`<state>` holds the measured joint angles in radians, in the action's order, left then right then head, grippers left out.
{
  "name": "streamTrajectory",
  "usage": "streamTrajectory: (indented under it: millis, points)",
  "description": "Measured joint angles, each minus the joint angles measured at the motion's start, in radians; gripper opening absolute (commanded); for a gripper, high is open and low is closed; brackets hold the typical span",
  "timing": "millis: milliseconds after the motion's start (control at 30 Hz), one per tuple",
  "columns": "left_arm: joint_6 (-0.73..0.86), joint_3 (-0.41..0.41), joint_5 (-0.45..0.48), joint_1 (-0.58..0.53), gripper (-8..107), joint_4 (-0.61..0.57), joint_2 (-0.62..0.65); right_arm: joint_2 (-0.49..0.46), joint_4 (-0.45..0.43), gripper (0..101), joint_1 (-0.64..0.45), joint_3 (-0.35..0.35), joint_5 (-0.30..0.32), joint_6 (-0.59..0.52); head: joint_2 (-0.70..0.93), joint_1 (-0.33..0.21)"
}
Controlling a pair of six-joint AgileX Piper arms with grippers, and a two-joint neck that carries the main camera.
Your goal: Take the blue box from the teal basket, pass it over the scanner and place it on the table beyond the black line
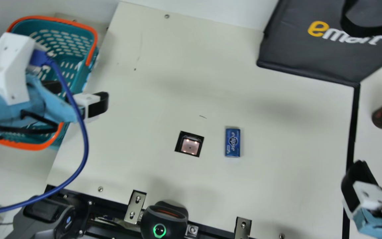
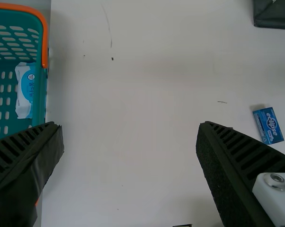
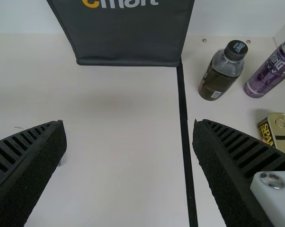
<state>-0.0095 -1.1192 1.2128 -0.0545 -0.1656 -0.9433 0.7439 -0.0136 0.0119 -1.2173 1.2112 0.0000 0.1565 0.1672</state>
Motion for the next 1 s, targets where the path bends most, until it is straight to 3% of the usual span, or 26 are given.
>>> streamTrajectory:
  millis: [267,533,1000]
  points:
    - [0.0,0.0,0.0,0.0,90,0.0,0.0,0.0,0.0,95,0.0,0.0,0.0,0.0,-0.176,0.0]
    - [0.0,0.0,0.0,0.0,90,0.0,0.0,0.01,0.0,95,0.009,-0.002,-0.001,-0.006,-0.184,0.0]
    - [0.0,0.0,0.0,0.0,90,0.0,0.0,0.139,0.051,95,0.189,0.012,0.008,-0.086,-0.184,0.0]
